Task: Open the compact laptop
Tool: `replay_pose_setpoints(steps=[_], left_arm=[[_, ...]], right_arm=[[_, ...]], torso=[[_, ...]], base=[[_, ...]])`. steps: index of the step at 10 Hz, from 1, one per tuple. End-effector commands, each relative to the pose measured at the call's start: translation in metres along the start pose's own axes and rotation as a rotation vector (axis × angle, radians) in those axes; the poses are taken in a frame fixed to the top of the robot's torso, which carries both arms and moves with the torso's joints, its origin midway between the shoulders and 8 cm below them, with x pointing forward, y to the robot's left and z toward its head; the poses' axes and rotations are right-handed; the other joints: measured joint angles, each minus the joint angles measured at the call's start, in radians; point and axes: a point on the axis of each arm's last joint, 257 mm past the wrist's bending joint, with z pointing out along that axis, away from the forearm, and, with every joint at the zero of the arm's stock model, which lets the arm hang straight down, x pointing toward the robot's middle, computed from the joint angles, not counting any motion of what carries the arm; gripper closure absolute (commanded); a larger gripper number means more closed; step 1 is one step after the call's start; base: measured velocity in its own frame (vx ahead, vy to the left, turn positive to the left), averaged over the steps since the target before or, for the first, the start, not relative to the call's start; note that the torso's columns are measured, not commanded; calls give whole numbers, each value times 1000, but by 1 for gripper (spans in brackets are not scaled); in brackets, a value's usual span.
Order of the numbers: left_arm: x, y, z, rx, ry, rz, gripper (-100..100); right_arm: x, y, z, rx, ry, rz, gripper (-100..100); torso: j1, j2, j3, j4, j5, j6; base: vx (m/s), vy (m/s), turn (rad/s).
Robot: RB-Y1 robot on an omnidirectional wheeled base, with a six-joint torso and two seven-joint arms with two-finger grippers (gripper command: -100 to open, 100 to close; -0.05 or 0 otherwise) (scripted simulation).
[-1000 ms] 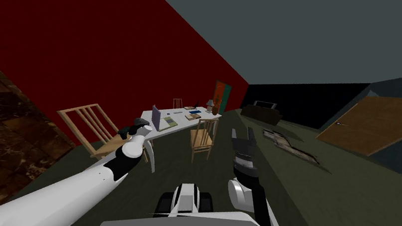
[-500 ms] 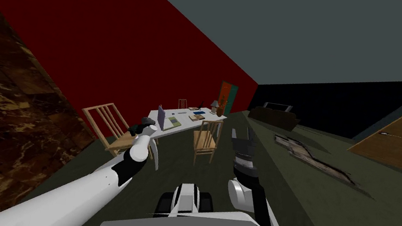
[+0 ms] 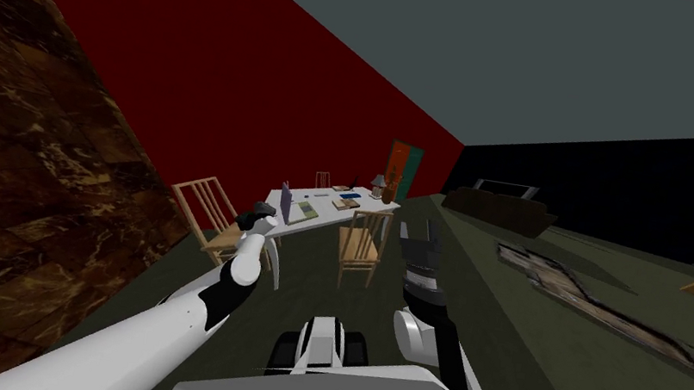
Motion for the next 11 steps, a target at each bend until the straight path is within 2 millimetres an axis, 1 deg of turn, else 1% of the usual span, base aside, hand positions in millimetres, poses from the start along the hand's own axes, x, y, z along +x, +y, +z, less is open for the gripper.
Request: replay_pose_setpoints(steps=[1,3,6,7,8,9,10,11], left_arm=[[2,-2,0,10,-1,-18,-100],[2,-6,-1,22,-5,-34,-100],[3,-12,-1,44,-13,-64,-100],[2,-11,-1,41,-13,-57,-100],[-14,-27,3,71,-42,-55,-100],[-28,-41,5,99,-67,-49,-100],[-29,-42,5,100,-71,-52,-100],[-29,-42,5,100,-71,-52,-100]], right_arm=[[0,0,0,0,0,0,0],[0,0,0,0,0,0,0],[0,0,0,0,0,0,0],[0,0,0,0,0,0,0],[0,0,0,0,0,0,0],[0,0,0,0,0,0,0],[0,0,0,0,0,0,0],[0,0,0,0,0,0,0]], torso=[[0,1,0,0,0,2],[-6,-2,-1,-1,-2,1],[0,-1,-1,0,0,3],[-1,-2,-1,0,0,3],[3,1,1,0,1,2],[6,4,3,1,2,2],[7,4,3,1,2,3],[4,2,1,0,1,0]], base=[[44,-93,-55],[72,-164,-22],[89,-155,-31],[48,-73,-6],[-18,10,-258],[-62,94,-472],[-70,89,-158],[-44,37,60]])
